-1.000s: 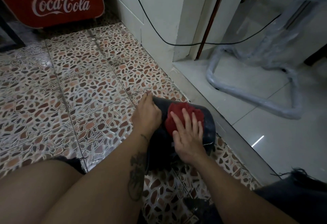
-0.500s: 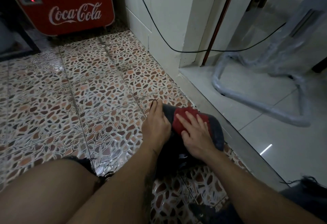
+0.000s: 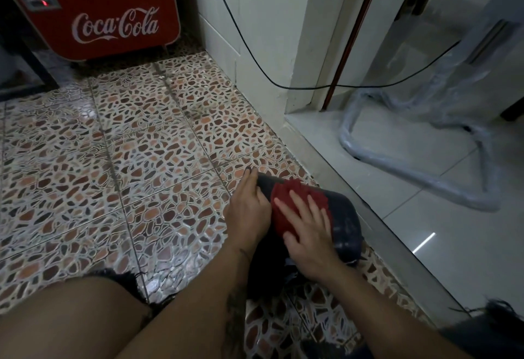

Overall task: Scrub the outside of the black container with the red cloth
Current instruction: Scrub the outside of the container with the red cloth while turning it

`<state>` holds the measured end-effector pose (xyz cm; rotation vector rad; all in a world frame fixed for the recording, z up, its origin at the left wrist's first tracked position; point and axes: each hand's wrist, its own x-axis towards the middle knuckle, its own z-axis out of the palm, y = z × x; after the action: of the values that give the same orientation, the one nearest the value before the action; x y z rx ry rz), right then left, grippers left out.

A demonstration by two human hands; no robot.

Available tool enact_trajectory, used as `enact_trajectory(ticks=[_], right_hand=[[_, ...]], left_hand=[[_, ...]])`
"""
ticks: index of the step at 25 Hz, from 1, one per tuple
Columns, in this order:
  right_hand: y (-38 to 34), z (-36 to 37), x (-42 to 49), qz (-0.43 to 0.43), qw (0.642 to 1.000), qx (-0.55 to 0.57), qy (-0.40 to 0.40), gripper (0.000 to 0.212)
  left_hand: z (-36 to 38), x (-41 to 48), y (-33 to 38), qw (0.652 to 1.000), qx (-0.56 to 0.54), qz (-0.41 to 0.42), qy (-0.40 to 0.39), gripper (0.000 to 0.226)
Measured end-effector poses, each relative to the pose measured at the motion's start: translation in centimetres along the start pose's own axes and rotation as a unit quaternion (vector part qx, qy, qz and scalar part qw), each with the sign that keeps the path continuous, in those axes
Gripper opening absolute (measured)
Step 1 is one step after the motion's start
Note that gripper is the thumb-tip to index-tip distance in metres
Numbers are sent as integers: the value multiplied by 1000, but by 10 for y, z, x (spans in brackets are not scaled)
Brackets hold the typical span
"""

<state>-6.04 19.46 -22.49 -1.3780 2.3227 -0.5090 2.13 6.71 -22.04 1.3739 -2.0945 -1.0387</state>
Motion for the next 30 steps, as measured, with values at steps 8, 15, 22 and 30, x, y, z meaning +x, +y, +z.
enact_trajectory(ticks=[8,15,22,30], right_hand=[[-14,-23,94,123,986,7,-111,58],[28,-10,-16,115,993,-2,-7,61],[37,0,-63,182,983,-18,9,62],[40,-38,17,216,976,14,-24,60]], left_hand=[[-6,-34,4,1000,-28,15,3,55],[-8,-3,22,998,46,12,-45,39],[-11,-9,21,993,78,85,35,38],[-25,-60,-3,973,181,130,-58,65]])
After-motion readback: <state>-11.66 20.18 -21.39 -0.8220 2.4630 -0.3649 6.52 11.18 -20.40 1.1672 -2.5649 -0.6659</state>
